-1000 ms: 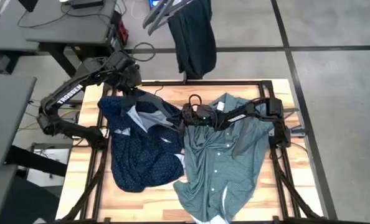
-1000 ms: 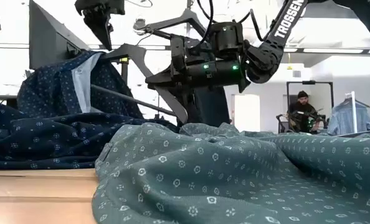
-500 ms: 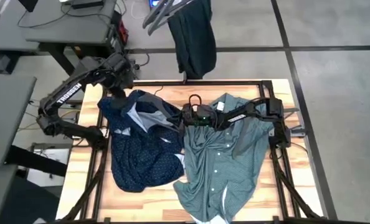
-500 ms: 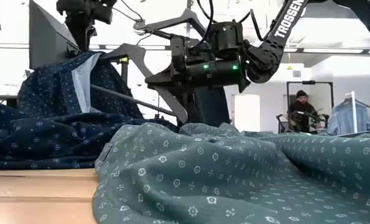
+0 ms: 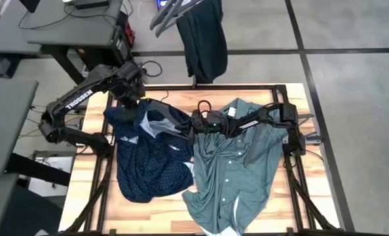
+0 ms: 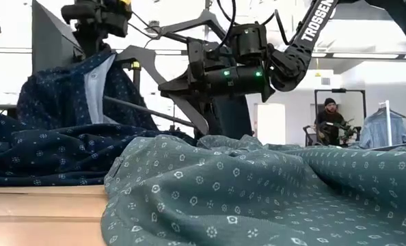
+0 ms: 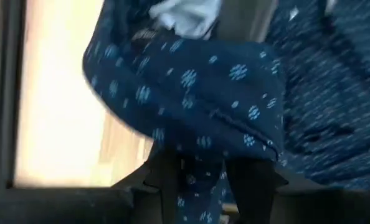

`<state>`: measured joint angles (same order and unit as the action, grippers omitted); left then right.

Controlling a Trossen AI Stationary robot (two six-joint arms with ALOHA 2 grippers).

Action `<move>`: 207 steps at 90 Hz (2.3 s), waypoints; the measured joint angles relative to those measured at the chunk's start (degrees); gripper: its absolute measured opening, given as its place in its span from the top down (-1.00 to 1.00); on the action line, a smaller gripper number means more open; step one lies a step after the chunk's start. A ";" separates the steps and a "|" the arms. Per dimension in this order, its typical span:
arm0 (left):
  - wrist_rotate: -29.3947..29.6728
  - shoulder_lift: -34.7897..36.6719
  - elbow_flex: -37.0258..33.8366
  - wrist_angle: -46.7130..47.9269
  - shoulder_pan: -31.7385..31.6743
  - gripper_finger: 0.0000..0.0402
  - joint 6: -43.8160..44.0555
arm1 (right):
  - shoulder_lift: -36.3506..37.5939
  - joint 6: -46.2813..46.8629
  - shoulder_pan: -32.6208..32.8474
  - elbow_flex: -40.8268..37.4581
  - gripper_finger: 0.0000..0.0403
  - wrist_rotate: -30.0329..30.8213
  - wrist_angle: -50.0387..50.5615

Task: Hang clothes
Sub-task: Hang the blue polo shirt on the rack

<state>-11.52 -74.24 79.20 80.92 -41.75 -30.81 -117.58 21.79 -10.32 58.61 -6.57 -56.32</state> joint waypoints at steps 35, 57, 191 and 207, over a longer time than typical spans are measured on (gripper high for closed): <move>-3.40 0.04 0.00 -6.94 3.83 0.47 3.14 | -0.02 -4.03 -1.56 5.56 0.85 -5.45 4.48; -5.31 0.10 0.00 -8.87 5.12 0.85 4.50 | -0.05 -6.28 -1.93 7.33 0.83 -6.98 8.00; -6.06 3.91 2.71 -2.53 11.64 0.87 1.64 | -6.24 -1.16 -7.80 11.33 0.12 -12.80 27.50; -6.00 3.91 2.71 -2.21 13.17 0.87 3.09 | -10.41 -0.88 -7.70 16.25 0.23 -12.78 29.60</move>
<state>-17.52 -70.32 81.91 78.71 -28.58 -27.72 -127.99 20.91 -18.02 74.87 -19.35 -26.72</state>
